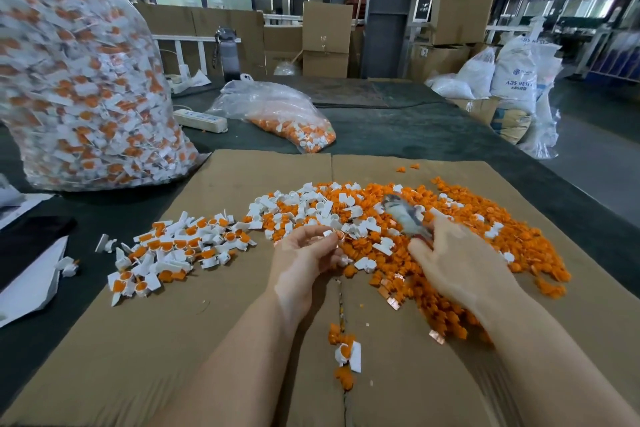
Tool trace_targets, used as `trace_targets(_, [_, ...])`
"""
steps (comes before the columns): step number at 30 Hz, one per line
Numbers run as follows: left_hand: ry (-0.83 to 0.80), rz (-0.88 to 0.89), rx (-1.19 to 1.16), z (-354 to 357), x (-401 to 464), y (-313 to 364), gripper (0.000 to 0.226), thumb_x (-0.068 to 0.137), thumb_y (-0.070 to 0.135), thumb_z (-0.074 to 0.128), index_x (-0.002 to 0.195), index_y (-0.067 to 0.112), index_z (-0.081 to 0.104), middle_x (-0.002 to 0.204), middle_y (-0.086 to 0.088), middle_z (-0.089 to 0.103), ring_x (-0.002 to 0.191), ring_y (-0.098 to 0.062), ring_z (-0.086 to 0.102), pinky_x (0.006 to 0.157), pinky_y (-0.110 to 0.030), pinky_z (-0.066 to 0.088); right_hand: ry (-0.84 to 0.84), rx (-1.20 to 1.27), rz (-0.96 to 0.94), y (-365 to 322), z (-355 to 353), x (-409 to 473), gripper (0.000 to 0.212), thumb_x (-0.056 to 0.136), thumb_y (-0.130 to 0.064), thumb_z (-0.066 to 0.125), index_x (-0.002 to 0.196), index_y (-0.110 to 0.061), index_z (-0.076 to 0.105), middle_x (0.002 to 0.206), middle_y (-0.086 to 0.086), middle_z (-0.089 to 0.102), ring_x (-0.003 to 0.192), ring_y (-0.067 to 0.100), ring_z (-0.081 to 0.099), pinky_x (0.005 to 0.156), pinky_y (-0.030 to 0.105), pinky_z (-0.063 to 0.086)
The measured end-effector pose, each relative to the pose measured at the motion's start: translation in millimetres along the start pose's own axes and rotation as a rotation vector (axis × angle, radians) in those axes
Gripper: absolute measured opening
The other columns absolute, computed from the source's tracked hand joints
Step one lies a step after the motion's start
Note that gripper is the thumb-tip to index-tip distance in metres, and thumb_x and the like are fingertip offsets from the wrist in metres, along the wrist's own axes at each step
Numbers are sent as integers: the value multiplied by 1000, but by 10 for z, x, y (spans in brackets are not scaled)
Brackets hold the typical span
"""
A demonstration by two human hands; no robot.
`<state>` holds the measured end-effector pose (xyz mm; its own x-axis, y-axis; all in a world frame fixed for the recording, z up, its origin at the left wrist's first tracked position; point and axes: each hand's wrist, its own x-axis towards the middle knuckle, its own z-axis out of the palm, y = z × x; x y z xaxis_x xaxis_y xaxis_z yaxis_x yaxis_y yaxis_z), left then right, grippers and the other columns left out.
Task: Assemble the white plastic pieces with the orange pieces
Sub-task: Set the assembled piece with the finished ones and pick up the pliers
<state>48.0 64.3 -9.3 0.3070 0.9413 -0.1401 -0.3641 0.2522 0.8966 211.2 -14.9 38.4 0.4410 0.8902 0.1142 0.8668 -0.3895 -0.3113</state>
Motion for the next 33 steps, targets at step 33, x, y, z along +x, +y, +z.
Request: trace_targets(33, [74, -67, -60, -31, -8, 22, 20, 87, -4, 58, 106, 0, 59, 94, -17, 65, 65, -12, 60, 56, -16, 53, -423, 321, -175, -369, 14, -153, 34, 94, -46, 44, 75, -18, 45, 70, 3, 51, 61, 16, 49, 58, 28, 39])
